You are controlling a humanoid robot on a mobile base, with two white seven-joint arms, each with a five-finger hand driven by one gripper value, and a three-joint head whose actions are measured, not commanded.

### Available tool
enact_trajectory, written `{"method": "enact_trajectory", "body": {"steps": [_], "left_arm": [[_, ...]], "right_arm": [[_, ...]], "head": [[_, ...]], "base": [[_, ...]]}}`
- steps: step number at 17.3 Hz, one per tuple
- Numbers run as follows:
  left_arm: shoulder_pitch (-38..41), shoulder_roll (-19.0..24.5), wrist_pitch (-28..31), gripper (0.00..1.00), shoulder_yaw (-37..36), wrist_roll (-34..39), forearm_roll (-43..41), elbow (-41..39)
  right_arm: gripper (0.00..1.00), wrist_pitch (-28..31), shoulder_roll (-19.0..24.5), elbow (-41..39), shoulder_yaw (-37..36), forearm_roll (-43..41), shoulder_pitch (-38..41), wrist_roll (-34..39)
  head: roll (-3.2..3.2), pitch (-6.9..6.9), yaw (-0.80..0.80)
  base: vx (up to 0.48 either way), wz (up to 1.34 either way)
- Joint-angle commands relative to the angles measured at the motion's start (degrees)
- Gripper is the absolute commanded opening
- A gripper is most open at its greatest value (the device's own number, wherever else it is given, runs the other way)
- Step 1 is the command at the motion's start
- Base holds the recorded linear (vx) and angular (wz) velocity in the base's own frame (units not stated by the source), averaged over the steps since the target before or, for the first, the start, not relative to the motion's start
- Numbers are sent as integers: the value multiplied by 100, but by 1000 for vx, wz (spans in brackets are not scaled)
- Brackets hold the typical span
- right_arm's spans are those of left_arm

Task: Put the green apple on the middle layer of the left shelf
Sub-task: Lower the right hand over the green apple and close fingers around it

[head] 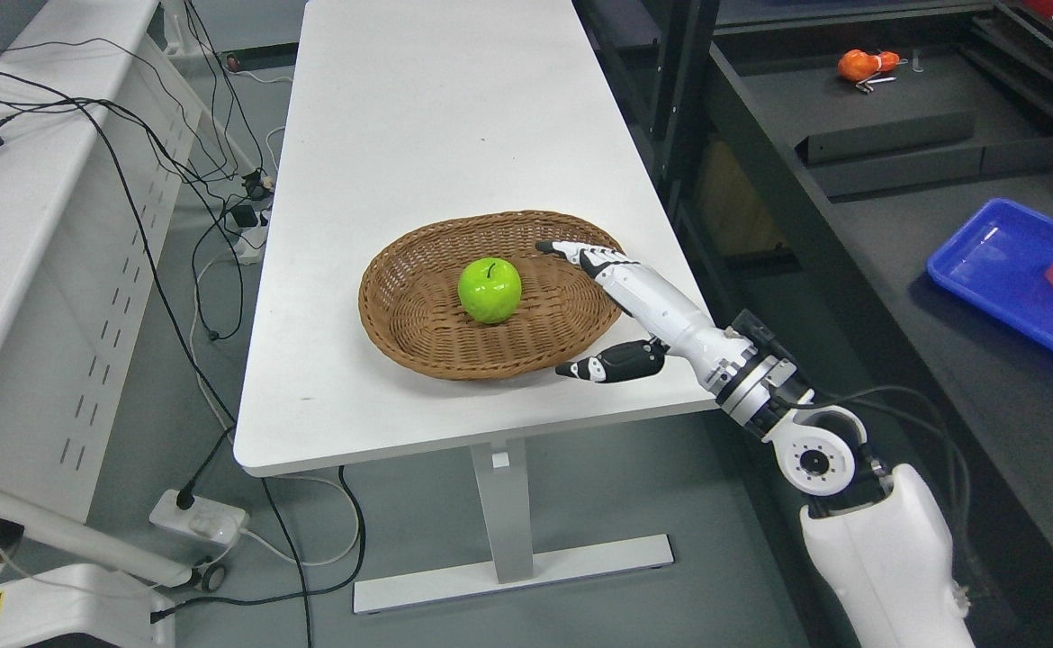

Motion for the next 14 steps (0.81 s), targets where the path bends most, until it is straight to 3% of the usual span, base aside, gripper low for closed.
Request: {"method": "enact_trajectory", "body": {"steps": [1, 12, 14], "left_arm": [[0, 100, 4, 100, 0, 2, 0, -2], [0, 100, 4, 100, 0, 2, 0, -1], [0, 100, 4, 100, 0, 2, 0, -2]], "right_arm": [[99, -37, -1061, 123, 916, 117, -291, 136], [99, -46, -1324, 448, 1918, 362, -765, 769], [98, -46, -1334, 815, 2067, 485, -1080, 769]], "head": [[0, 0, 0], [0, 0, 0], [0, 0, 0]], "base": [[238, -19], [180, 63], [115, 56]]}}
